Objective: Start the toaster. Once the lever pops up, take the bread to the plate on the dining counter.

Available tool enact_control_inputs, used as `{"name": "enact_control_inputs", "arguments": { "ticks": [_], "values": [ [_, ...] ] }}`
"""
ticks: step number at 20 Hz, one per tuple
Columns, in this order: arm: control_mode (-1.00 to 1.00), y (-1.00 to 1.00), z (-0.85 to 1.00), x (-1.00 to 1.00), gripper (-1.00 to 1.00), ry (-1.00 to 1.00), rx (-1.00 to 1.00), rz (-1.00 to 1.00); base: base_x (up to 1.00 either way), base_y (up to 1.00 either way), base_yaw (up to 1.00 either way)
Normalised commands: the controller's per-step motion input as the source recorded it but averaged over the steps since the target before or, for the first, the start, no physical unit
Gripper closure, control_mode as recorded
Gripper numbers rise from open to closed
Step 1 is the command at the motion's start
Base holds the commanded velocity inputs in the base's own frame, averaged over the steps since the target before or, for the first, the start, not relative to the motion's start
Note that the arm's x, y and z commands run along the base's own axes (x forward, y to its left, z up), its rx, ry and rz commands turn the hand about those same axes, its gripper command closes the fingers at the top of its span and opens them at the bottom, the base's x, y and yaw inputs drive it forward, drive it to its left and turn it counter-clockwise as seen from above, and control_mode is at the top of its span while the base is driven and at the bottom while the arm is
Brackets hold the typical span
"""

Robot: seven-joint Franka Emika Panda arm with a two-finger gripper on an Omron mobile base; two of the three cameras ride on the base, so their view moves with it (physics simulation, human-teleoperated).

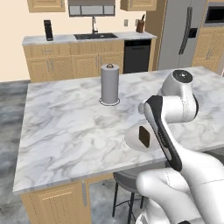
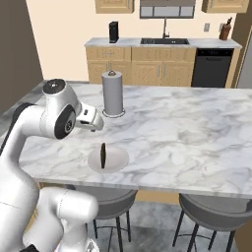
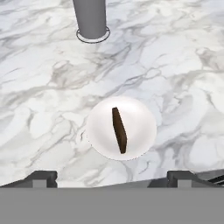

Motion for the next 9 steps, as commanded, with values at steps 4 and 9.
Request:
{"name": "enact_control_inputs", "arguments": {
  "ticks": [4,9],
  "values": [
    [-1.0,0.0,0.36,-0.96,-1.0,0.0,0.0,0.0,0.0,0.0,0.0],
    [-1.0,0.03,0.19,-0.93,-1.0,0.0,-0.01,0.0,0.0,0.0,0.0]
  ]
}}
